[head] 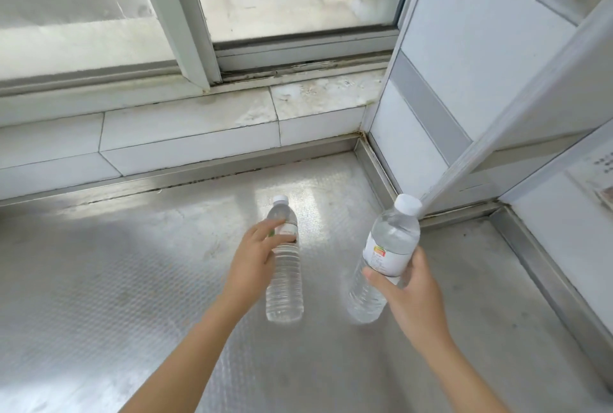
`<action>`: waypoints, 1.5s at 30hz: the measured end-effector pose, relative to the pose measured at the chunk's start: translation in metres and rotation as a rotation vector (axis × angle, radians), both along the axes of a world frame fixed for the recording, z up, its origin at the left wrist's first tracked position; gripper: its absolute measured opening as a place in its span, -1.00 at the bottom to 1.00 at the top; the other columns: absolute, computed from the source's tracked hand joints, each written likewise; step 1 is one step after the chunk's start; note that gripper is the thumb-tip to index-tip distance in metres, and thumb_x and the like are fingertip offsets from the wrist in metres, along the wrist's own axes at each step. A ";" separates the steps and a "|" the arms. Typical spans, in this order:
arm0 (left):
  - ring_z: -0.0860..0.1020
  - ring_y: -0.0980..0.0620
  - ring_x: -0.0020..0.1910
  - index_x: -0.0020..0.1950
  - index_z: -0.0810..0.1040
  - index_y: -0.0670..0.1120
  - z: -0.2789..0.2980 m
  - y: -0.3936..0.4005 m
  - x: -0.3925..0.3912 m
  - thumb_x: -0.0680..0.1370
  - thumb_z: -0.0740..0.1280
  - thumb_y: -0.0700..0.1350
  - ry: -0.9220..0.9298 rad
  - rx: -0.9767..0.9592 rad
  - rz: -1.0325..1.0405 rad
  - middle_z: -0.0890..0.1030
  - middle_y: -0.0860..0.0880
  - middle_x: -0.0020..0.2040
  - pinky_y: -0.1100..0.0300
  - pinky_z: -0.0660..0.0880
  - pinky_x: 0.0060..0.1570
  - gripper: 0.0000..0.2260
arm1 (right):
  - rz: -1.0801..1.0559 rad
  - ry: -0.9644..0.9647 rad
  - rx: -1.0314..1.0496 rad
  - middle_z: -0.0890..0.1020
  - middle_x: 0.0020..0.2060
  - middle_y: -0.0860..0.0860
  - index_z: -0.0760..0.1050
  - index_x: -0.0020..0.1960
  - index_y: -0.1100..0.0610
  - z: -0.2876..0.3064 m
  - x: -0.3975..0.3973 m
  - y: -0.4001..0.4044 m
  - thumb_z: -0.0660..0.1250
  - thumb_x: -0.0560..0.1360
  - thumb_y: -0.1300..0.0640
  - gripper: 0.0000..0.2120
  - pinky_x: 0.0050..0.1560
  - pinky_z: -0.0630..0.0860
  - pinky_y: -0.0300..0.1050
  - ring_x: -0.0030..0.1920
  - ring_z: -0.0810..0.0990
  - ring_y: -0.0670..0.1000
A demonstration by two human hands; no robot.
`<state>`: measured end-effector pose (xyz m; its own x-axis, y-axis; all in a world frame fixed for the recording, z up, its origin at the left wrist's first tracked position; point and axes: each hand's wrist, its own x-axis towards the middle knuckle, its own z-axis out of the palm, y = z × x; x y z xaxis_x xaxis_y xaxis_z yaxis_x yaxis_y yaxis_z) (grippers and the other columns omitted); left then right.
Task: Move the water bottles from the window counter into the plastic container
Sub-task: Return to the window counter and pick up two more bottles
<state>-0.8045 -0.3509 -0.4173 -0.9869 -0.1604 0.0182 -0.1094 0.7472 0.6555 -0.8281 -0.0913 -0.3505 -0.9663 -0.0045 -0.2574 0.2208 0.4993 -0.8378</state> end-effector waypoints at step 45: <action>0.64 0.04 0.15 0.38 0.35 0.42 0.195 0.425 0.286 0.12 0.68 -0.16 -0.201 0.825 -0.804 0.63 0.04 0.22 -0.06 0.59 0.12 -0.03 | -0.916 0.452 -0.365 0.65 0.10 -0.07 0.35 0.24 -0.44 0.145 0.437 0.324 0.67 0.10 0.20 -0.07 0.12 0.55 0.18 0.10 0.63 0.04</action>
